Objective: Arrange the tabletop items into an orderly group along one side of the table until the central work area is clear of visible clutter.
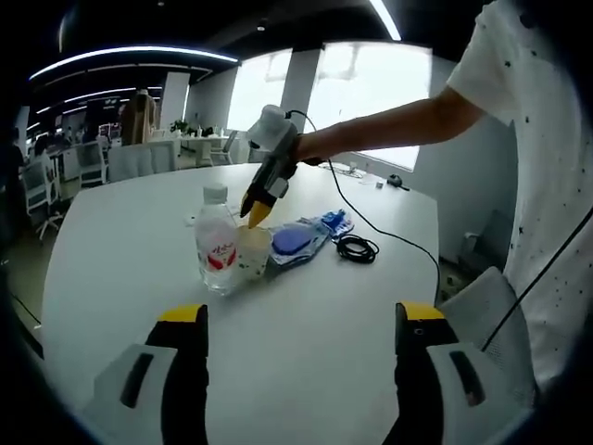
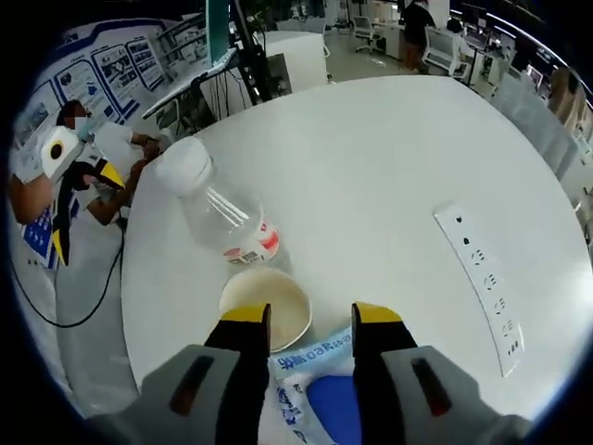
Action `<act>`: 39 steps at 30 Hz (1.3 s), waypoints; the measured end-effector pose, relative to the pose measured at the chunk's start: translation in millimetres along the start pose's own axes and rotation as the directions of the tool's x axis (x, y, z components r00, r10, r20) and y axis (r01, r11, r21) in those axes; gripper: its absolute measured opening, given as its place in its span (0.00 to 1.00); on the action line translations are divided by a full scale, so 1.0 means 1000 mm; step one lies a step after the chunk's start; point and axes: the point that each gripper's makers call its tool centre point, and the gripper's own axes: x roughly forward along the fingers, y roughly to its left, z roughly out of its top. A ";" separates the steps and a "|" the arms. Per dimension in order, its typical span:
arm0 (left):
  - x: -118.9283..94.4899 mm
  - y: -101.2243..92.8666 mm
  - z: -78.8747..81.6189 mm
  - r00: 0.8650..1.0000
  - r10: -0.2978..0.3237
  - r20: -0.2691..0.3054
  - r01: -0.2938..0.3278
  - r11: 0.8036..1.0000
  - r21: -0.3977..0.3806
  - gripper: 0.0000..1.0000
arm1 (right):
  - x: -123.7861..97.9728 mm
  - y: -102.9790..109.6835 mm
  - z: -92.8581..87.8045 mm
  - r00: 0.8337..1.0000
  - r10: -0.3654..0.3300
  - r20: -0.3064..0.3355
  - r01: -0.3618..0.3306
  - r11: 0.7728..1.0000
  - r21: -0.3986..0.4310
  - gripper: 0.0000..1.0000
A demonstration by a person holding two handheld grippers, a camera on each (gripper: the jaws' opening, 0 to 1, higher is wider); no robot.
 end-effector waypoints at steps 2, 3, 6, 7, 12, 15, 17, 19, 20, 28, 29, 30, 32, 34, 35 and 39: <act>0.000 0.001 0.002 1.000 0.000 0.000 0.000 1.000 0.004 0.85 | -0.003 0.002 0.001 1.000 -0.002 0.012 0.002 1.000 -0.004 0.37; 0.001 0.001 0.003 1.000 -0.001 0.000 0.001 1.000 0.006 0.85 | -0.004 0.004 0.002 1.000 -0.004 0.017 0.004 1.000 -0.006 0.38; 0.001 0.001 0.005 1.000 -0.001 -0.002 0.001 1.000 0.012 0.85 | -0.009 0.006 0.003 0.999 -0.006 0.036 0.006 1.000 -0.007 0.41; 0.002 0.001 0.006 1.000 -0.002 0.000 0.002 1.000 0.014 0.86 | -0.010 0.006 0.003 0.999 -0.009 0.042 0.009 1.000 -0.006 0.42; 0.003 0.000 0.010 1.000 -0.008 0.000 0.008 1.000 0.021 0.85 | -0.020 0.013 0.004 0.997 -0.018 0.079 0.018 1.000 -0.003 0.47; 0.004 0.000 0.012 1.000 -0.011 -0.004 0.011 1.000 0.027 0.86 | -0.026 0.019 0.002 0.995 -0.020 0.098 0.020 1.000 0.004 0.50; 0.005 -0.001 0.013 1.000 -0.011 -0.006 0.011 0.999 0.032 0.86 | -0.031 0.024 0.000 0.994 -0.022 0.112 0.022 1.000 0.007 0.51; 0.005 -0.001 0.015 1.000 -0.012 -0.010 0.012 0.999 0.038 0.86 | -0.035 0.028 -0.001 0.992 -0.024 0.123 0.022 1.000 0.014 0.53; 0.006 -0.002 0.016 1.000 -0.013 -0.011 0.013 0.999 0.041 0.86 | -0.037 0.030 -0.001 0.991 -0.025 0.131 0.023 1.000 0.015 0.54; 0.007 -0.003 0.025 1.000 -0.015 -0.014 0.016 0.998 0.063 0.88 | -0.059 0.044 -0.013 0.982 -0.045 0.184 0.037 0.998 0.046 0.58; 0.008 -0.003 0.026 1.000 -0.015 -0.015 0.016 0.998 0.064 0.88 | -0.062 0.045 -0.015 0.980 -0.048 0.192 0.039 0.998 0.053 0.58; 0.008 -0.004 0.027 1.000 -0.016 -0.017 0.017 0.998 0.068 0.88 | -0.067 0.047 -0.016 0.977 -0.056 0.204 0.044 0.997 0.062 0.59; 0.008 -0.005 0.029 1.000 -0.018 -0.022 0.019 0.997 0.076 0.88 | -0.074 0.049 -0.020 0.973 -0.068 0.220 0.053 0.996 0.072 0.59; 0.009 -0.006 0.032 0.999 -0.021 -0.025 0.023 0.996 0.085 0.88 | -0.082 0.052 -0.024 0.968 -0.081 0.236 0.062 0.994 0.085 0.60; 0.009 -0.006 0.033 0.999 -0.022 -0.026 0.024 0.996 0.089 0.88 | -0.085 0.053 -0.025 0.965 -0.089 0.247 0.068 0.994 0.090 0.60; 0.012 -0.009 0.040 0.999 -0.026 -0.026 0.028 0.994 0.105 0.88 | -0.103 0.056 -0.035 0.951 -0.122 0.283 0.089 0.988 0.126 0.61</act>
